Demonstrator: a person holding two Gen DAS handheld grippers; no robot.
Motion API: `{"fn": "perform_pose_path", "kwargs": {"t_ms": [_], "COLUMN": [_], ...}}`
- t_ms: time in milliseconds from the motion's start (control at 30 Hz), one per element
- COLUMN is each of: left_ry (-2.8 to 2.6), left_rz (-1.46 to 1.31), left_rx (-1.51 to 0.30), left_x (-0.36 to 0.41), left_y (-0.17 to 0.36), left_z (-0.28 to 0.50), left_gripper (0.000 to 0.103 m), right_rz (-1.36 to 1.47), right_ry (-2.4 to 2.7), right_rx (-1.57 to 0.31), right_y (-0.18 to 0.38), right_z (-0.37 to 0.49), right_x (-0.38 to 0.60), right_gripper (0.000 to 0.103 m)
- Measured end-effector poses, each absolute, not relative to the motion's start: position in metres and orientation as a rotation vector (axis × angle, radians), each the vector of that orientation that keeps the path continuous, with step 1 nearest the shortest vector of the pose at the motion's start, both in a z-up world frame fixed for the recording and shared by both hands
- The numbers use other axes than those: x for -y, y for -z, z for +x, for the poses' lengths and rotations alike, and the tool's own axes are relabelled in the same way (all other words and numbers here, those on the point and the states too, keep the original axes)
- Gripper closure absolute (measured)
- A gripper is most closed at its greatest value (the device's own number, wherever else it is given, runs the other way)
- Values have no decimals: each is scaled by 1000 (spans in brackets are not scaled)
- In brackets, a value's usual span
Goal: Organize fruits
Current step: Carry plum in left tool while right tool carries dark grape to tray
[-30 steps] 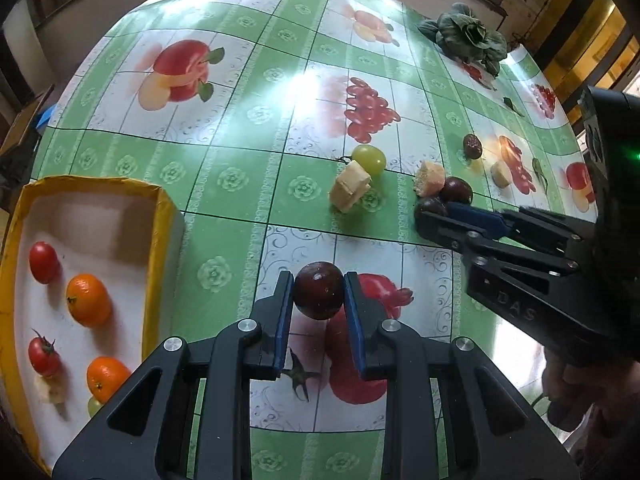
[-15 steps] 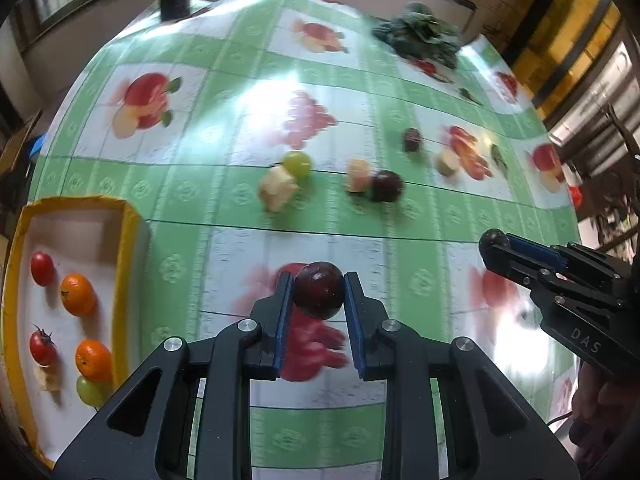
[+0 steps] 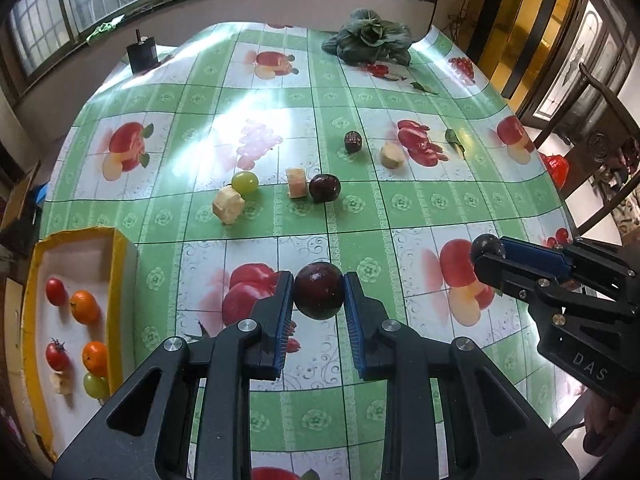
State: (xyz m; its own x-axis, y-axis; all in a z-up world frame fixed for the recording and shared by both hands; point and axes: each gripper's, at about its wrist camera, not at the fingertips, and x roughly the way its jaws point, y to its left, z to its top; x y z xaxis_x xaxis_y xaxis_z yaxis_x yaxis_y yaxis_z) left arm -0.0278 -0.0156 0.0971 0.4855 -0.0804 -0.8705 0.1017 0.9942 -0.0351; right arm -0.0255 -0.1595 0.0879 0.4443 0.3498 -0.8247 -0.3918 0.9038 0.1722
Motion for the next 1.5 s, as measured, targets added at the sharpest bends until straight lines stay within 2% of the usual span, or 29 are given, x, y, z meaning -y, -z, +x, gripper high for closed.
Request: {"fn": "perform_pose_path", "kwargs": {"t_ms": [767,1500], "left_ry": [15,-148], "left_rz": [46,-36], "left_rx": [-981,-982], "left_x": [-5,-82], "left_y": [-116,-116], "left_z": [-53,-67], "left_gripper": [79,79], "right_rz": [-109,-217], "right_ry": [-526,-702], "right_rx": [-976,-995], "right_y": [-107,-101], "right_z": [-53,-51], "right_x": [128,41], "right_gripper": [80,80]}}
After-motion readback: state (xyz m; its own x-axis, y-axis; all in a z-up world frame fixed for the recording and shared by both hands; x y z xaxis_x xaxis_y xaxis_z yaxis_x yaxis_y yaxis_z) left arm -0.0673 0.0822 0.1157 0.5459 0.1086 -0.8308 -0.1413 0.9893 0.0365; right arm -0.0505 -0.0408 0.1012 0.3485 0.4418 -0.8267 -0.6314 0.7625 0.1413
